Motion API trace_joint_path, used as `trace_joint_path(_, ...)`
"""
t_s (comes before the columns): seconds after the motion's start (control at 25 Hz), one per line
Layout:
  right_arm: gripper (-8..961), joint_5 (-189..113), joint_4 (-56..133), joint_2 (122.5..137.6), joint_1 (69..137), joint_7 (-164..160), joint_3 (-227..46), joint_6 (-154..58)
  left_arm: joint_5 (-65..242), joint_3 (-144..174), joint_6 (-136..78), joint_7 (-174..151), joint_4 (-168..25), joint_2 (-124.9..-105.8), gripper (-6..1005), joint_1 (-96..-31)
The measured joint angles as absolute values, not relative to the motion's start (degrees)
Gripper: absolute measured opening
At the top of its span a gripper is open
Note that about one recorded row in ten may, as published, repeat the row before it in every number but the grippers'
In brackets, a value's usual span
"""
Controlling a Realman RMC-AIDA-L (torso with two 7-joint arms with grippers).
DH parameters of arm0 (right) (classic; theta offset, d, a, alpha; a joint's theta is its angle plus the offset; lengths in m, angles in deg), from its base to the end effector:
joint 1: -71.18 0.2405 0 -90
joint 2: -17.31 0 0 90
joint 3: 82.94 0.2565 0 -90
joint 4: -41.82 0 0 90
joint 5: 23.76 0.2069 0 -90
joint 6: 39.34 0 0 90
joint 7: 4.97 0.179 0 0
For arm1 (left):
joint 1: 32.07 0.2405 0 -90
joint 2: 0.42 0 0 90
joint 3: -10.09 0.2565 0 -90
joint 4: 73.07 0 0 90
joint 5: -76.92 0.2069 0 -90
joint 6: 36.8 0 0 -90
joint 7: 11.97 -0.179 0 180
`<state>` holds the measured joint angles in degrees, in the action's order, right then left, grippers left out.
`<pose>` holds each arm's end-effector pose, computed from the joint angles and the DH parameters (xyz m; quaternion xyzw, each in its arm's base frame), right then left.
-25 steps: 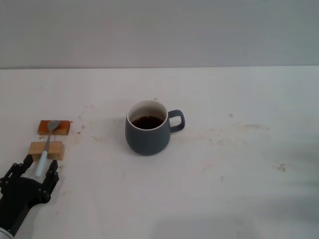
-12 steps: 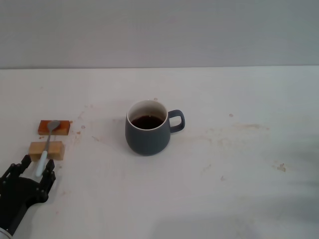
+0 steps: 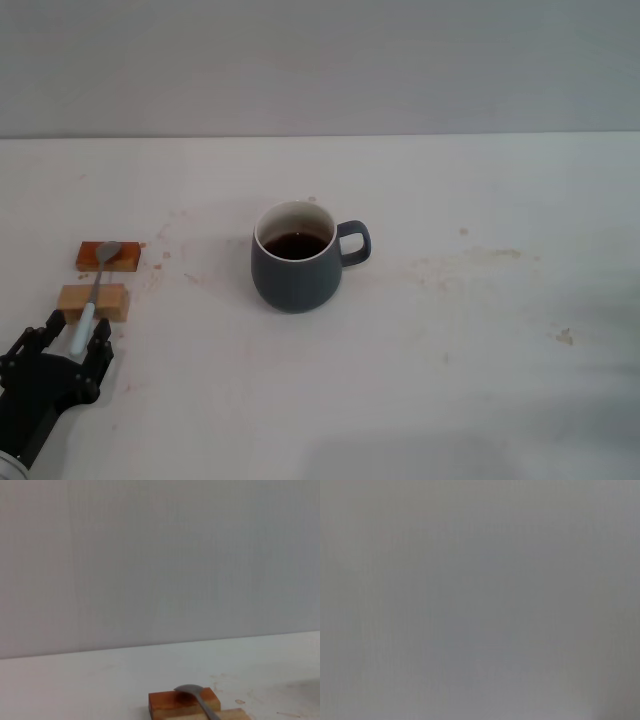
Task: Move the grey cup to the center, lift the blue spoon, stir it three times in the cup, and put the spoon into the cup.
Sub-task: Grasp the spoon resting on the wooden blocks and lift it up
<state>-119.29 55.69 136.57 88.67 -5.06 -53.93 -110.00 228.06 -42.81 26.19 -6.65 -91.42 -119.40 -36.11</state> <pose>0.3750 0.3128 0.0011 -0.5869 0.3067 0.2627 0.7017 -0.3729 0.2514 -0.0591 -0.7405 -0.2822 -0.2160 0.5704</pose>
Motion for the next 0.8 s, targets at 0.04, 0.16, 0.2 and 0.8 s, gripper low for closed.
trace_joint_path(0.04, -2, -119.3, 55.7, 136.57, 88.7, -5.1, -53.9, -110.0, 228.1, -42.8, 26.2, -6.6, -91.4, -119.40, 534, -36.1)
trace_joint_path(0.16, -2, -119.3, 55.6, 136.57, 88.7, -5.1, -53.9, -110.0, 228.1, -42.8, 25.8, -6.8, -91.6, -119.36, 532, -36.1)
trace_joint_path(0.2, -1, -119.3, 55.6, 136.57, 88.7, -5.1, -53.9, -110.0, 228.1, -42.8, 25.6, -6.8, -91.6, -119.38, 531, -36.1)
trace_joint_path(0.8, -1, -119.4, 55.4, 136.48, 88.7, -5.1, -53.9, -110.0, 227.9, -42.9, 25.2, -6.3, -91.6, -119.42, 498, -36.0)
